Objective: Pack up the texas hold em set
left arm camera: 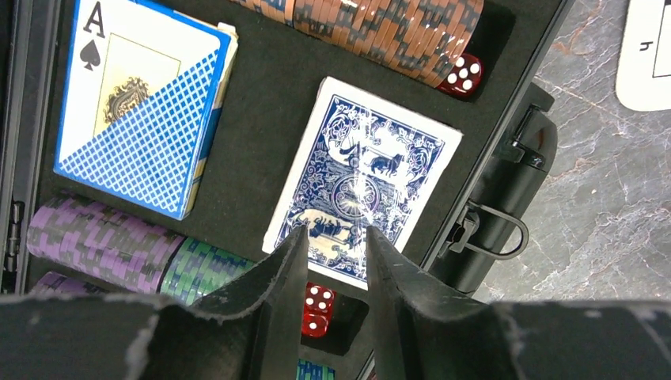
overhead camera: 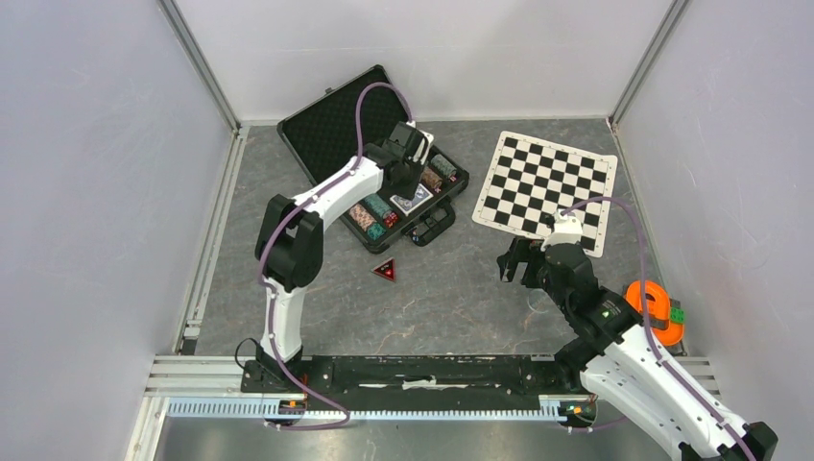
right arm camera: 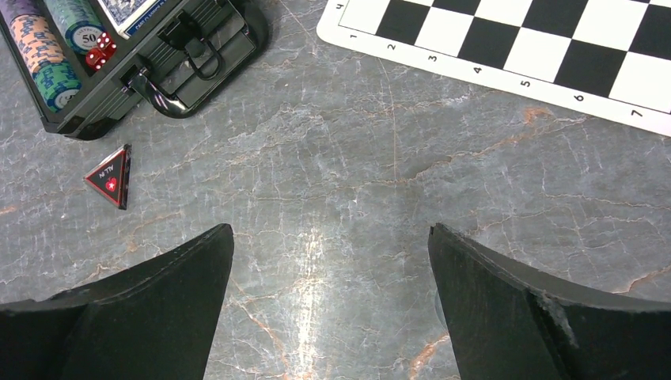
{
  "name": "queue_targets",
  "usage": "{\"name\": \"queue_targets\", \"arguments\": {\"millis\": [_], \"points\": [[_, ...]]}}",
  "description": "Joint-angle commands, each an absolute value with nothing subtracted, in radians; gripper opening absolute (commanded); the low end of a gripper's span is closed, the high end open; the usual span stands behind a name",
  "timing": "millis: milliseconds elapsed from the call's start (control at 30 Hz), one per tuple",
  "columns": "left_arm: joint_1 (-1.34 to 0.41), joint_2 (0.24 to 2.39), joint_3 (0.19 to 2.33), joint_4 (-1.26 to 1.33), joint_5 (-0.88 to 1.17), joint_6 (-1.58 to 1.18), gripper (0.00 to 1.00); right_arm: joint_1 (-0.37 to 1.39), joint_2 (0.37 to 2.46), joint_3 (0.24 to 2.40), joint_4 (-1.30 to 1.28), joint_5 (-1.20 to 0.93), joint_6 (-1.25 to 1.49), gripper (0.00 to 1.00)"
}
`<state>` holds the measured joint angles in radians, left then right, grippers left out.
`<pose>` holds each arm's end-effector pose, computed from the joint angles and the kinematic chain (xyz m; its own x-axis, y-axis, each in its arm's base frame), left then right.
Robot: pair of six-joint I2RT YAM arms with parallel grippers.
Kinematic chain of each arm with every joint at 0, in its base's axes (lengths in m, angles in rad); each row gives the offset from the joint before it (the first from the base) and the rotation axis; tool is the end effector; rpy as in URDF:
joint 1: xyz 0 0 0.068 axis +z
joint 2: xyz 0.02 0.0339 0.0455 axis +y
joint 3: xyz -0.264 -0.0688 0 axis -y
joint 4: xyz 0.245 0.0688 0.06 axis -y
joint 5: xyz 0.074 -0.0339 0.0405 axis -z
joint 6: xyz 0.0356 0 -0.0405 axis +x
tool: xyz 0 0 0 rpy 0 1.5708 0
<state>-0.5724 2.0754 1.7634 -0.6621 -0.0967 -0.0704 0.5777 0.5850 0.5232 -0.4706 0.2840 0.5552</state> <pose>0.3891 -0.2467 0.2360 -0.7283 0.3860 -0.5661 0.4434 0.8954 0.0401 0.1239 0.0688 0.2491 -0.5311 0.2578 -0.8071 -0.0495 0.9415 0.3333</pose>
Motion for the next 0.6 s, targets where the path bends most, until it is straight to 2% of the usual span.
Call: {"name": "queue_targets", "arguments": {"millis": [0, 167, 300, 567], "points": [[-0.568, 2.049, 1.731, -0.646, -0.105, -0.134, 0.38, 0.578, 0.584, 0.513, -0.441, 0.273, 0.545, 0.99], [-0.566, 2.095, 1.712, -0.649, -0.094, -0.167, 0.35, 0.578, 0.585, 0.491, -0.454, 0.31, 0.57, 0.99], [-0.568, 2.09, 1.707, -0.652, -0.092, -0.181, 0.34, 0.576, 0.675, 0.508, -0.538, 0.404, 0.612, 0.99], [-0.577, 1.913, 1.622, -0.622, -0.055, -0.239, 0.38, 0.549, 0.881, 0.587, -0.667, 0.46, 0.605, 0.99]]}}
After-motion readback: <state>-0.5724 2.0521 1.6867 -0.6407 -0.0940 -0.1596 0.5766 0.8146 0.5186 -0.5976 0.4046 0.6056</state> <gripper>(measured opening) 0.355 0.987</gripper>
